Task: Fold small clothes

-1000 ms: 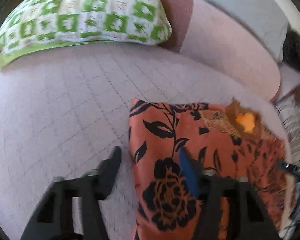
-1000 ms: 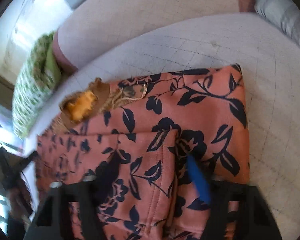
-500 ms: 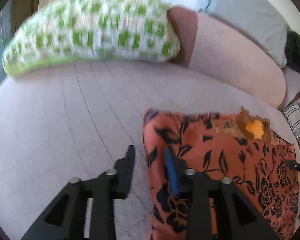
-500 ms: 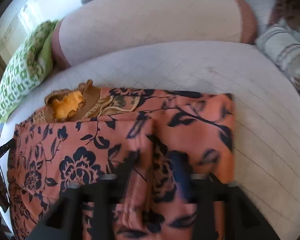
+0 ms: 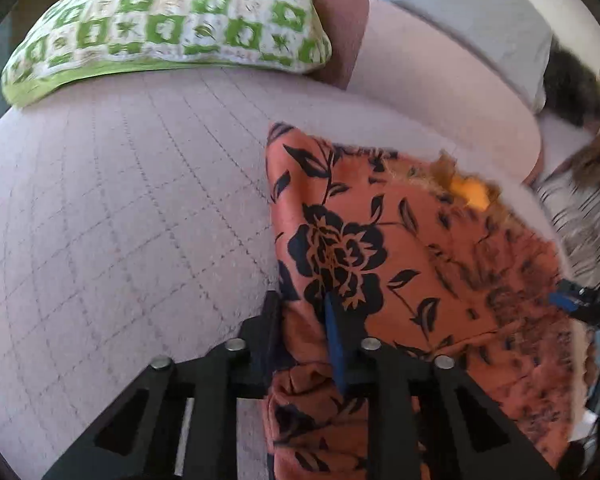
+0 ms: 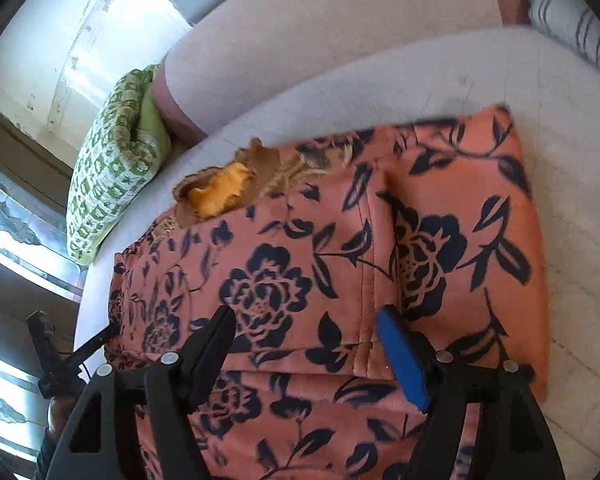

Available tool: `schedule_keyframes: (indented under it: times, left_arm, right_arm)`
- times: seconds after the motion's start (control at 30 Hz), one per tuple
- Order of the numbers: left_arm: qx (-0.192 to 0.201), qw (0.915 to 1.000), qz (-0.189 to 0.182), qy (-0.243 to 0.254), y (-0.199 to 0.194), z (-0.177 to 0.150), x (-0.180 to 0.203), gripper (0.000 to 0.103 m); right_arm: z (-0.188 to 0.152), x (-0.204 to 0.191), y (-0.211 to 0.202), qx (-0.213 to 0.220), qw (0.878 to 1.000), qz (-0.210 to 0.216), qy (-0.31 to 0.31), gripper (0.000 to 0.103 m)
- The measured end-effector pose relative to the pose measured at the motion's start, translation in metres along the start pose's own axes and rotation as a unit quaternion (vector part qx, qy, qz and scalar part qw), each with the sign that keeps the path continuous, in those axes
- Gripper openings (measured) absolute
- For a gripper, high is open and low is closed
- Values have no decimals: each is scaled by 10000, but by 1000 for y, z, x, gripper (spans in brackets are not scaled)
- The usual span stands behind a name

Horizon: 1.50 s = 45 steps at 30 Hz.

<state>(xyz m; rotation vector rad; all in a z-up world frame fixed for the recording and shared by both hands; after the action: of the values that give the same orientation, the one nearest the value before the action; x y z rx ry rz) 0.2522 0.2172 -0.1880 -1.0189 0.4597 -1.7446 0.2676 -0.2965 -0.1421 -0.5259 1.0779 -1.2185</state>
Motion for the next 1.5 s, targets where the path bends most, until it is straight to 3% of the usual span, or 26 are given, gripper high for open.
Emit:
schedule_keyframes:
  times: [0.07, 0.13, 0.17, 0.2, 0.23, 0.3, 0.4, 0.47, 0.53, 0.6, 0.63, 0.67, 0.7, 0.77, 0.87, 0.9, 0.93, 1.0, 1.17, 1.27, 1.5]
  left_arm:
    - [201, 9997, -155, -71, -13, -1, 2, 20]
    - [158, 9996, -182, -151, -13, -6, 3, 41]
    - [-15, 10000, 3, -71, -4, -11, 2, 38]
    - [-152, 9997, 183, -54, 5, -11, -1, 22]
    - [-64, 9996, 61, -271, 6, -7, -8, 19]
    - [5, 9972, 40, -748, -1, -4, -14, 17]
    - [252, 9980, 307, -482, -18, 2, 3, 14]
    - [552, 9983, 150, -123, -28, 13, 24, 17]
    - [656, 9973, 195, 252, -26, 19, 40, 29]
    - [472, 9977, 195, 448, -13, 19, 47, 31]
    - [250, 9984, 328, 378, 2, 20, 42, 31]
    - [-59, 9973, 702, 214, 23, 18, 27, 30]
    - [-72, 9966, 812, 138, 32, 16, 19, 28]
    - [75, 9965, 813, 170, 30, 19, 19, 29]
    - [295, 9975, 627, 159, 7, 20, 27, 31]
    - [338, 9975, 604, 169, -1, 17, 29, 39]
    - [403, 9975, 544, 182, -11, 14, 30, 55]
    - [668, 9964, 460, 258, -40, -2, 36, 71]
    - [775, 9957, 432, 260, -99, -59, 45, 73]
    - [670, 9960, 579, 111, -125, -108, 44, 78]
    - [59, 9970, 766, -51, -127, -183, 35, 78]
  right_arm:
    - [-5, -6, -13, 114, 9998, 98, -134, 77]
    - [-4, -8, -17, 155, 9994, 264, -161, 79]
    - [-9, -3, -22, 106, 9992, 369, -144, 80]
    - [-12, 0, -11, -49, 9989, 458, -71, 82]
    - [-11, 9, 4, -317, 9983, 490, 15, 82]
    - [-7, 10, 3, -246, 9974, 644, 231, 82]
    - [-1, 5, -25, -57, 9973, 693, 219, 82]
    - [12, 2, -38, 95, 9939, 1066, 255, 82]
    - [27, 3, -34, 86, 9905, 1308, 413, 82]
    - [39, 10, -15, -75, 9861, 1511, 687, 84]
    - [43, 19, 1, -186, 9858, 1450, 828, 84]
    - [43, 32, 22, -381, 9868, 1167, 1053, 84]
    - [40, 41, 35, -422, 9800, 1419, 1328, 83]
    - [39, 46, 22, -282, 9724, 1635, 1640, 83]
    - [32, 35, -22, -62, 9810, 1578, 1127, 83]
    - [26, 36, -37, 19, 9828, 1524, 1043, 83]
    - [19, 39, -52, 90, 9852, 1409, 971, 83]
    - [-6, 51, -85, 246, 9916, 975, 810, 83]
    - [-90, 81, -152, 266, 9982, 103, 523, 83]
    - [-144, 94, -176, 94, 9987, -128, 478, 83]
    - [-222, 107, -170, -606, 9961, -440, 457, 83]
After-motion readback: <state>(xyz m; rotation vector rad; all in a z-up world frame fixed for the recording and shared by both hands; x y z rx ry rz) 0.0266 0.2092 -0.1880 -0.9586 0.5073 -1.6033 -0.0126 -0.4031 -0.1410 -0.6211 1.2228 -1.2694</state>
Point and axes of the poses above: each gripper's, at about its wrist camera, not at the fingertips, and y roughly the way its jaws point, x to its right, z to its top, the point moved 1 cm from there along y, roughly the way its jaws point, and after that the axes turned 8 degrees about -z, right-handed, at the moved point
